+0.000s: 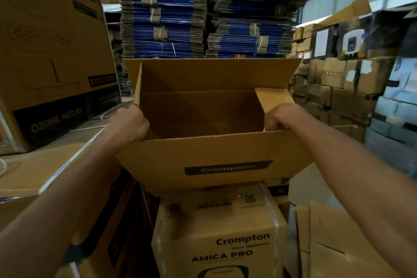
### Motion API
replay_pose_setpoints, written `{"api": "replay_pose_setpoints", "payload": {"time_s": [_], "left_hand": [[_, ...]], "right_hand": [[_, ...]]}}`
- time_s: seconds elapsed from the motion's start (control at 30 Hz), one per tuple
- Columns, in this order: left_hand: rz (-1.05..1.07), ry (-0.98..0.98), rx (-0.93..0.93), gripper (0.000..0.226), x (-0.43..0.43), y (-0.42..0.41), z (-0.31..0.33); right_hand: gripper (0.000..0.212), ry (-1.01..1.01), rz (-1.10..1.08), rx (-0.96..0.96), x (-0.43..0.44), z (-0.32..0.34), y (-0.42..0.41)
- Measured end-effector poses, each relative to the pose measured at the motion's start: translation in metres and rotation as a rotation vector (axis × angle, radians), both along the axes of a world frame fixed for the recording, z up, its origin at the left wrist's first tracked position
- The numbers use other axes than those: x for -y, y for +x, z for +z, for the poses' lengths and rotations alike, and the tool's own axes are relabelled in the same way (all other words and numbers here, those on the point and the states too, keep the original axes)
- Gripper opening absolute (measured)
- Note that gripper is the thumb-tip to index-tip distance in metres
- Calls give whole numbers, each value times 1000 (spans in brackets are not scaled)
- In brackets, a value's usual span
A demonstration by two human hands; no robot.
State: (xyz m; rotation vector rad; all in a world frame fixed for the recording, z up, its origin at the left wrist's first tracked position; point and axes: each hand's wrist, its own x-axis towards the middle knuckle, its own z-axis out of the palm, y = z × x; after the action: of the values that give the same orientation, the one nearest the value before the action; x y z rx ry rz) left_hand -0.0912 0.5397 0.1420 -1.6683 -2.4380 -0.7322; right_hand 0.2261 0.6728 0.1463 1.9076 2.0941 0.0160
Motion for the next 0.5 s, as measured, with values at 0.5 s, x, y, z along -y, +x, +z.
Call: {"api": "replay_pose_setpoints", "payload": {"time_s": [0.5], "left_hand": [[5,9,-26,43,-4,0,-1]], "right_hand": [[36,827,-14,-425,77,13,36]]}}
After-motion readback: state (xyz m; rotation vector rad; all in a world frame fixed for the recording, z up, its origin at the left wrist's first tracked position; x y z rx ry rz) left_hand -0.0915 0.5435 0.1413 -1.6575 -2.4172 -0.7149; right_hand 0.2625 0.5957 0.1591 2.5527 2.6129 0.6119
